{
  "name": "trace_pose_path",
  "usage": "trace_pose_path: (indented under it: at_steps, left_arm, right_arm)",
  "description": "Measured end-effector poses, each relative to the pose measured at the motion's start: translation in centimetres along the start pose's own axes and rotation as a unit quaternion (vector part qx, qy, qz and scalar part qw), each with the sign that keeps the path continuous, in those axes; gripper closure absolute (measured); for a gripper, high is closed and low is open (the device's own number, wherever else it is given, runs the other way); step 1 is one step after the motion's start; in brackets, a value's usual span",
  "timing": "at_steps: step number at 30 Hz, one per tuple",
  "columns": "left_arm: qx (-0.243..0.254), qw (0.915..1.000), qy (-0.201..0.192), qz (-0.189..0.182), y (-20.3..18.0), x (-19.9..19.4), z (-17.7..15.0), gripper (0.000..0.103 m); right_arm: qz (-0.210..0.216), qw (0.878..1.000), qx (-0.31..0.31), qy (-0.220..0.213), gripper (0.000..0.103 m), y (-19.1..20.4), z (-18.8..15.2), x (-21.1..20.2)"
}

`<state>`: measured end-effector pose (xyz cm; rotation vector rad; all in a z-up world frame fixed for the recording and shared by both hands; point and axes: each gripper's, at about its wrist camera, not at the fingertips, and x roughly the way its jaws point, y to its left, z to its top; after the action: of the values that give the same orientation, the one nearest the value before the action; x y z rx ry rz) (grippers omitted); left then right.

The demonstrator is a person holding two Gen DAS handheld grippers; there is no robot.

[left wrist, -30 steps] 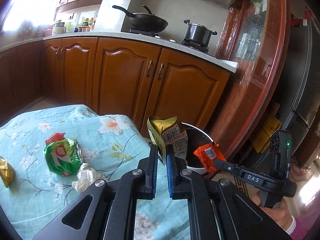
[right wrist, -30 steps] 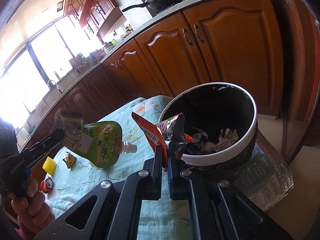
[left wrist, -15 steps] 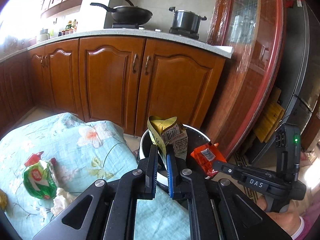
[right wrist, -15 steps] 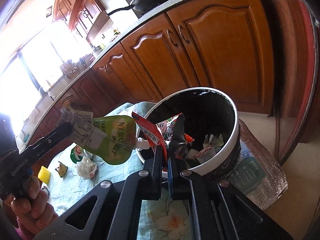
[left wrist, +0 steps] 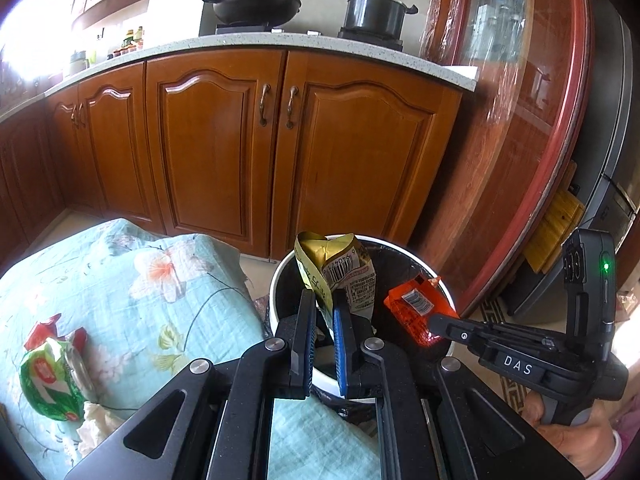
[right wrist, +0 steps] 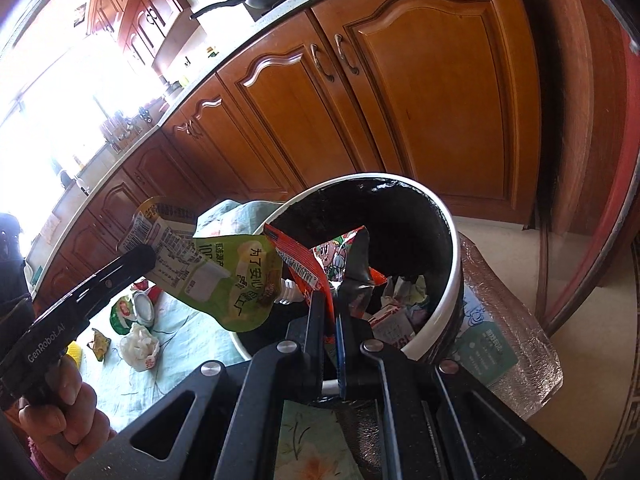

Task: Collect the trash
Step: 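Carry the pouch and red wrapper over the bin and open both tools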

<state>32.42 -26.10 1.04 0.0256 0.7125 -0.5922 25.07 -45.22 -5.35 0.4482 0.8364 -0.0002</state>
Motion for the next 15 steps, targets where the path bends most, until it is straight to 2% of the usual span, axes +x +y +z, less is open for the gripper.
trace_pose_path:
  at_steps: [15]
  left_arm:
    - [0.0, 0.9991, 0.043, 0.001, -1.3, 4.6, 1.0, 0.096]
  right_arm:
    - [-0.019, 0.999, -0.004, 0.031, 0.099, -0.9, 1.3, 2.4]
